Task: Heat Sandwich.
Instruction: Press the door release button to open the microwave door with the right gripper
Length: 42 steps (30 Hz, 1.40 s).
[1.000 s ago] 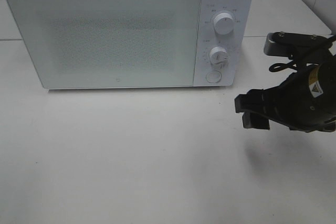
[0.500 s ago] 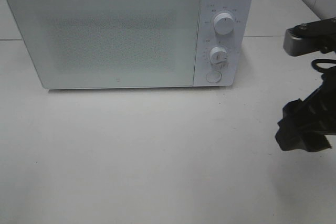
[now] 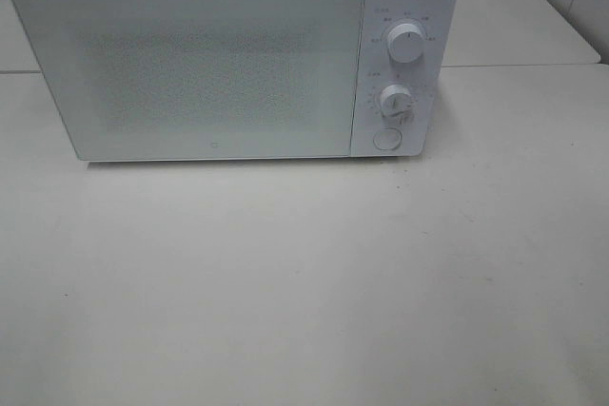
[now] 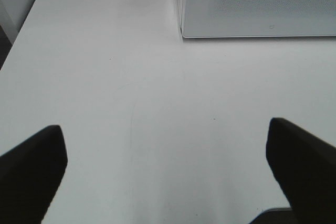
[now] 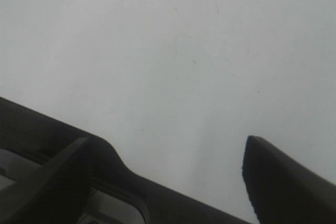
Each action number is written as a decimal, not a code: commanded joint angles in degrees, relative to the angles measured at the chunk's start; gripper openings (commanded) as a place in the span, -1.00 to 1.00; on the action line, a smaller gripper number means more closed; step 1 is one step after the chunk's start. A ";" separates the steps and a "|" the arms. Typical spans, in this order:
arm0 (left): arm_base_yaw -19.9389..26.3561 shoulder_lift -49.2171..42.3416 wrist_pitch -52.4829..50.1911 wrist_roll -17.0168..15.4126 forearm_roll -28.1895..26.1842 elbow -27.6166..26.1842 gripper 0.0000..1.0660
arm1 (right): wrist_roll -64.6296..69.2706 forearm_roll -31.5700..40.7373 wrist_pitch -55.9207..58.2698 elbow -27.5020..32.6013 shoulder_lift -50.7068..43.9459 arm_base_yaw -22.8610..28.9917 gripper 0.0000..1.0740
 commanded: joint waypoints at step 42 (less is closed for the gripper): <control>-0.23 -0.97 -0.74 -0.11 -0.06 0.11 0.83 | -7.73 -0.17 -2.69 11.97 -41.08 -21.26 0.40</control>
